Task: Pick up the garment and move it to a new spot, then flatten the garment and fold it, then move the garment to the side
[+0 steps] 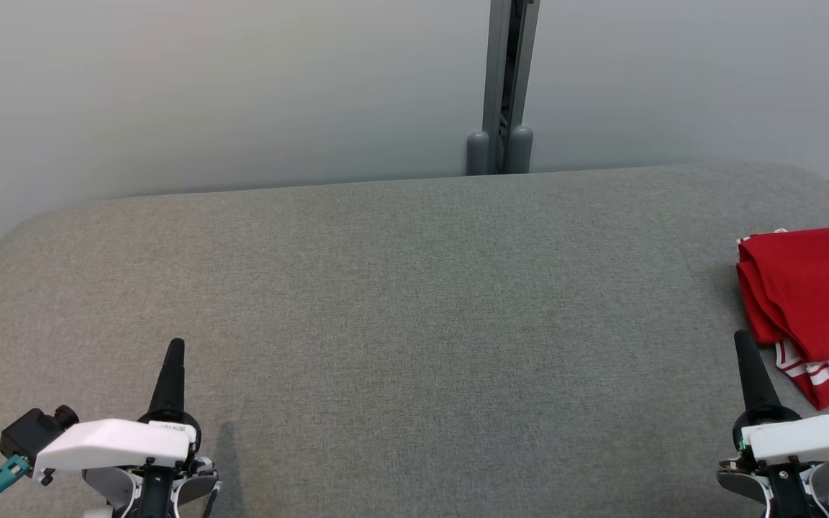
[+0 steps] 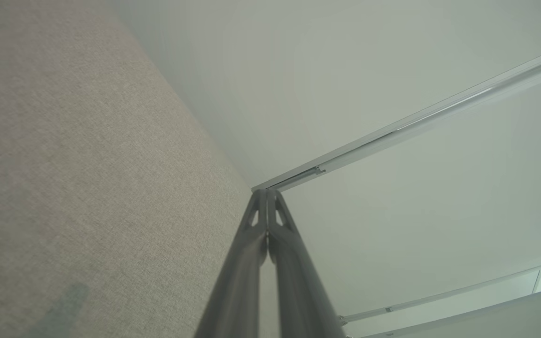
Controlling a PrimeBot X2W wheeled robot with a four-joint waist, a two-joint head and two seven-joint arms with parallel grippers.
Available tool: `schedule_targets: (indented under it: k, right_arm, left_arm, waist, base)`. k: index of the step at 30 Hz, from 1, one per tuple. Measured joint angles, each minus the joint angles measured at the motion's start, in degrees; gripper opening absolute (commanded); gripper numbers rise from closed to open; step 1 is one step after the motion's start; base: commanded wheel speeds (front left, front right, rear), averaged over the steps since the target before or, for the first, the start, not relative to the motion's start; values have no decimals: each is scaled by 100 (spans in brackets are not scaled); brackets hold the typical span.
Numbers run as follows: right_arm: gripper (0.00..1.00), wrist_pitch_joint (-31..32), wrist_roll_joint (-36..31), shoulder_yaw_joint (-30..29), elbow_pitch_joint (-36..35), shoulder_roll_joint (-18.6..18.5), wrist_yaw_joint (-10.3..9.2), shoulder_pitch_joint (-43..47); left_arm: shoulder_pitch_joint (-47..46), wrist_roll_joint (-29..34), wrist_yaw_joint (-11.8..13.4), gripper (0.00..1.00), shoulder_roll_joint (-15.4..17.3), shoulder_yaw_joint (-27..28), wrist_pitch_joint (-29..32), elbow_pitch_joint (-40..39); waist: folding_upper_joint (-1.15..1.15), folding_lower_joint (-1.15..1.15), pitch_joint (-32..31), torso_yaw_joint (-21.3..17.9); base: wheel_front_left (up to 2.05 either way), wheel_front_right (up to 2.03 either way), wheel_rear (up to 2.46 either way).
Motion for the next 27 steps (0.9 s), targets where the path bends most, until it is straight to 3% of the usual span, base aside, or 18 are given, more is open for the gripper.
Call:
schedule_targets:
  k: [27]
  right_arm:
    - [0,352,1523,-155,176,-16,-1,-256]
  left_arm:
    - [-298,-1304,-175,0,8,260,416,114]
  waist:
    - [0,0,77,-52]
  base:
    - [0,0,0]
